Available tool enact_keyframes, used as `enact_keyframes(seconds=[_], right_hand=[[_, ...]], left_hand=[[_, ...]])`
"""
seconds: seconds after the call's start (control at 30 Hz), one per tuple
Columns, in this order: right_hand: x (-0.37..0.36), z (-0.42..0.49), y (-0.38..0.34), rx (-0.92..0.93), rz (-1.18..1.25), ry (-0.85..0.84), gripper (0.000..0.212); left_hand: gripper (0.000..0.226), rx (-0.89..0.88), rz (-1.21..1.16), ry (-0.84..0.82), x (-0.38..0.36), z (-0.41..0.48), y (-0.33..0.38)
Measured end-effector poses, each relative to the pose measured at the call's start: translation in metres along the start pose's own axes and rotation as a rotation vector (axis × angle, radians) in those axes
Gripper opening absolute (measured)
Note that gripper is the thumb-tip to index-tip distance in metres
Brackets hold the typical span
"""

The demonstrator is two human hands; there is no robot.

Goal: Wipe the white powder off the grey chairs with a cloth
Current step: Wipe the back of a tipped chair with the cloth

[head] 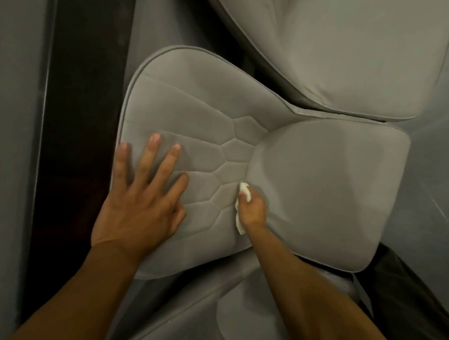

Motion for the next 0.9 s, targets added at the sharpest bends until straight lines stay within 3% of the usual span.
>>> enact_keyframes(seconds=[0.07, 0.13, 0.2, 0.33, 0.4, 0.5, 0.6, 0.67, 0.8, 0.9], right_hand=[[0.000, 0.018, 0.020, -0.198, 0.055, -0.011, 0.032], [-0.009, 0.026, 0.024, -0.230, 0.039, -0.090, 0.036], [-0.018, 0.026, 0.016, -0.152, 0.041, -0.133, 0.040], [-0.015, -0.008, -0.018, 0.033, 0.400, -0.149, 0.036], [-0.002, -0.019, -0.038, 0.102, 0.463, -0.098, 0.037], [0.011, -0.025, -0.067, 0.270, 0.335, 0.030, 0.040], [-0.013, -0.031, -0.086, 0.438, 0.127, -0.040, 0.043], [-0.020, -0.023, -0.076, 0.356, 0.102, -0.046, 0.043], [-0.002, 0.013, -0.040, 0.004, -0.014, -0.030, 0.042], [0.006, 0.003, -0.071, 0.179, -0.026, 0.043, 0.043]], left_hand=[[0.060, 0.005, 0.002, 0.032, 0.000, -0.001, 0.001], [0.059, 0.007, -0.003, 0.057, 0.002, -0.003, 0.001], [0.059, 0.003, -0.005, 0.061, 0.003, -0.002, 0.000], [0.061, 0.007, 0.015, 0.051, 0.001, -0.002, 0.000], [0.061, 0.011, 0.011, 0.037, 0.001, -0.003, 0.000], [0.061, 0.008, 0.031, 0.030, 0.001, -0.003, 0.001], [0.059, 0.011, 0.069, 0.010, -0.001, -0.003, 0.002], [0.055, 0.020, 0.073, 0.004, -0.002, -0.004, 0.001], [0.057, 0.013, 0.043, 0.033, -0.001, -0.003, 0.000], [0.054, 0.014, 0.054, 0.027, -0.002, -0.003, 0.000]])
Point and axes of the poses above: each hand's wrist, its own z-axis towards the middle knuckle, its own x-axis out of the back of the hand, y = z × x, the point moved 8 cm from there along z, towards the middle knuckle, and after that the axes turned 12 degrees about -y, right-handed, at the moved point
